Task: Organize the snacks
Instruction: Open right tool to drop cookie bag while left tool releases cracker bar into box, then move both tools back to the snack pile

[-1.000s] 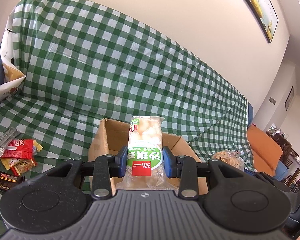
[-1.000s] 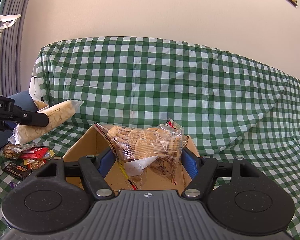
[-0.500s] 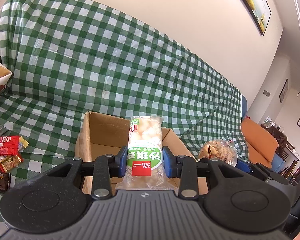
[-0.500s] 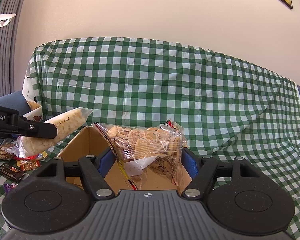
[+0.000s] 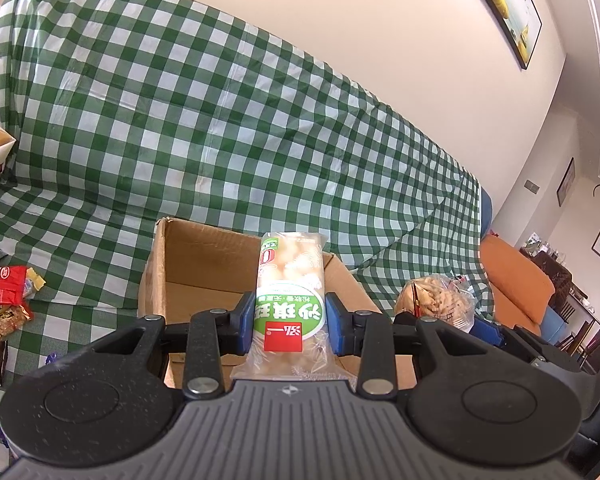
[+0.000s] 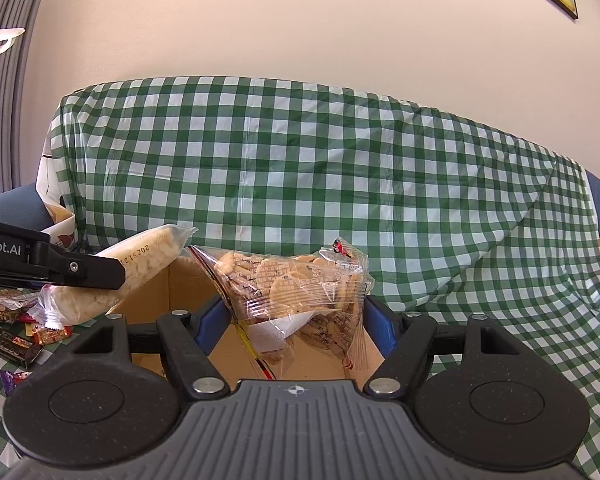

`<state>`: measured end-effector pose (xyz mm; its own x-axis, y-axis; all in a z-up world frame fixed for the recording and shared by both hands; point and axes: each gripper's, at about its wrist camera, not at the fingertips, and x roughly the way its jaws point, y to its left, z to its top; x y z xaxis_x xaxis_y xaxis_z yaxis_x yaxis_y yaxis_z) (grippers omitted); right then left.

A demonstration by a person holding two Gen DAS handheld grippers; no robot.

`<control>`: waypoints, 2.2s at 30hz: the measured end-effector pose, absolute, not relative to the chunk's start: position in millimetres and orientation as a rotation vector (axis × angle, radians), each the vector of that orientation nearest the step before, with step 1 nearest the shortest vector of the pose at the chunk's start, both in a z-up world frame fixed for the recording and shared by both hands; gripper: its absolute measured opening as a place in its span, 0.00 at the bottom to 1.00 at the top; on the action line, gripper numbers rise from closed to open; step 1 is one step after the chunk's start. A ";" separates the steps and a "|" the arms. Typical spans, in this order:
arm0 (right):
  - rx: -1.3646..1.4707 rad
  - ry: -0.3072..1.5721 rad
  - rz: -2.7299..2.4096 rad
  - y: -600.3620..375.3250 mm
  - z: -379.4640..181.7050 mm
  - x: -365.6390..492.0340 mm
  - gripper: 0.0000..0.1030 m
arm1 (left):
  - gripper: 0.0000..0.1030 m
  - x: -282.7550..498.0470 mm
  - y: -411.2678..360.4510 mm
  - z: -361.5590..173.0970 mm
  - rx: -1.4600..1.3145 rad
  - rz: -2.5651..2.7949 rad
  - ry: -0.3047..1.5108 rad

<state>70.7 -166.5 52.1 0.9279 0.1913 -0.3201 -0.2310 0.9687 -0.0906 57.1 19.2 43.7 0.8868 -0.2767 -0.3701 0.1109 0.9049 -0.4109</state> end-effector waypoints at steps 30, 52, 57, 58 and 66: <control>-0.092 0.348 0.213 -153.9 54.6 71.9 0.79 | 0.48 50.4 30.8 46.8 -0.362 -0.184 0.433; -0.018 0.408 0.593 -24.3 53.7 15.1 0.36 | 0.09 -6.8 223.2 22.2 -0.378 0.154 0.548; -0.109 0.487 0.693 21.1 23.1 10.7 0.36 | 0.09 -2.0 249.4 1.4 -0.422 0.220 0.613; -0.123 0.507 0.703 28.6 18.2 10.9 0.36 | 0.09 -0.7 251.1 1.5 -0.414 0.223 0.614; -0.206 0.577 0.765 62.2 -16.0 19.4 0.43 | 0.10 15.0 258.6 -13.7 -0.405 0.265 0.674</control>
<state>19.4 62.2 -16.0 0.5768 0.5933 -0.5615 -0.7029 0.7107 0.0290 15.0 258.6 -13.7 0.7522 0.1070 -0.6502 -0.3646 0.8895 -0.2754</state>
